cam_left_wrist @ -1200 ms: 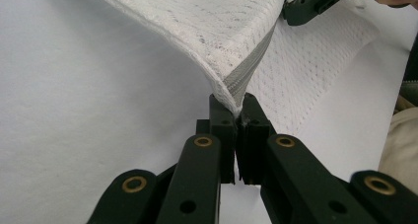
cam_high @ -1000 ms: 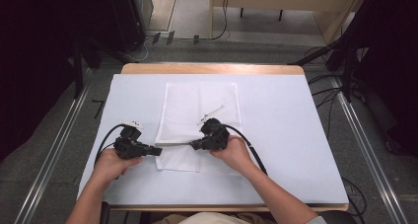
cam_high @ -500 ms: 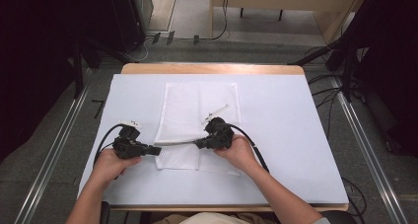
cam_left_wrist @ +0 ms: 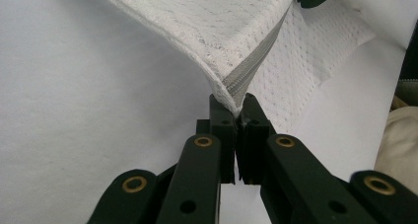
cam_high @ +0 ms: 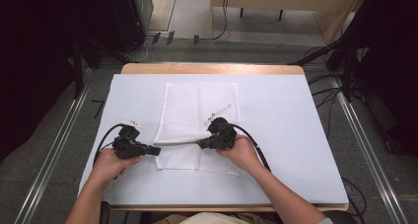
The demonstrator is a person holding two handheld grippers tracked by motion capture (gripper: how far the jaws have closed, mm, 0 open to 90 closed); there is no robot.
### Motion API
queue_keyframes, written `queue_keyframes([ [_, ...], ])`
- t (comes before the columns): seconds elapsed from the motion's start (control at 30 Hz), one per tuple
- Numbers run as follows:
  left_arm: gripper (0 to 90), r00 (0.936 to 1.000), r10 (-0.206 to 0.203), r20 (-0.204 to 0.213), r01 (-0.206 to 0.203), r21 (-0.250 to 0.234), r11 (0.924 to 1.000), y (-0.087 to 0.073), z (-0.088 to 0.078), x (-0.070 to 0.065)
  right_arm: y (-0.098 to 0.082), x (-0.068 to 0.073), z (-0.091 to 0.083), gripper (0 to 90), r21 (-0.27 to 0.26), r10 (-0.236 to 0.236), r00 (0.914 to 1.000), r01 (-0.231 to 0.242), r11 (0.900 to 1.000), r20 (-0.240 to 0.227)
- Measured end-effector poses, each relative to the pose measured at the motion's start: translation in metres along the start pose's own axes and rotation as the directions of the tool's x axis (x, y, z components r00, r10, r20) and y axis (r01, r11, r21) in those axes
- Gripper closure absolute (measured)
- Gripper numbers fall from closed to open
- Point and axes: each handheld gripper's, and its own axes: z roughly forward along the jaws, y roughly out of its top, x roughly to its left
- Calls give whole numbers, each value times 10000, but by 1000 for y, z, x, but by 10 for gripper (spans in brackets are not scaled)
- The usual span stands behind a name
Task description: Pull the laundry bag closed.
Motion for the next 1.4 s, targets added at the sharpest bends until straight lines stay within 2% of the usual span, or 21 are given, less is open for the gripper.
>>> queue_keyframes([
  [0.33,882,9997,-219,-64,217,-187,9996,-1,-4,4,-4,-8,-12,877,-87,137,9996,-135,9999,250],
  [0.43,882,9999,-94,-69,94,-85,9999,-1,-3,2,-7,-9,-15,877,-173,140,9996,-136,9998,248],
  [0.9,882,10000,-57,-37,57,-28,10000,-1,-3,3,-10,-7,-18,877,-299,107,9990,-94,9995,445],
  [1.0,882,10000,-31,-59,31,-7,10000,-1,-4,2,-12,-8,-19,877,-287,186,9993,-178,9994,309],
  [1.23,882,9999,101,-44,-101,66,9999,-3,-4,-1,-17,-9,-20,877,-167,196,9992,-191,9997,357],
  [1.4,882,10000,49,-74,-49,37,10000,-3,-5,0,-18,-10,-25,877,-173,224,9988,-217,9996,431],
])
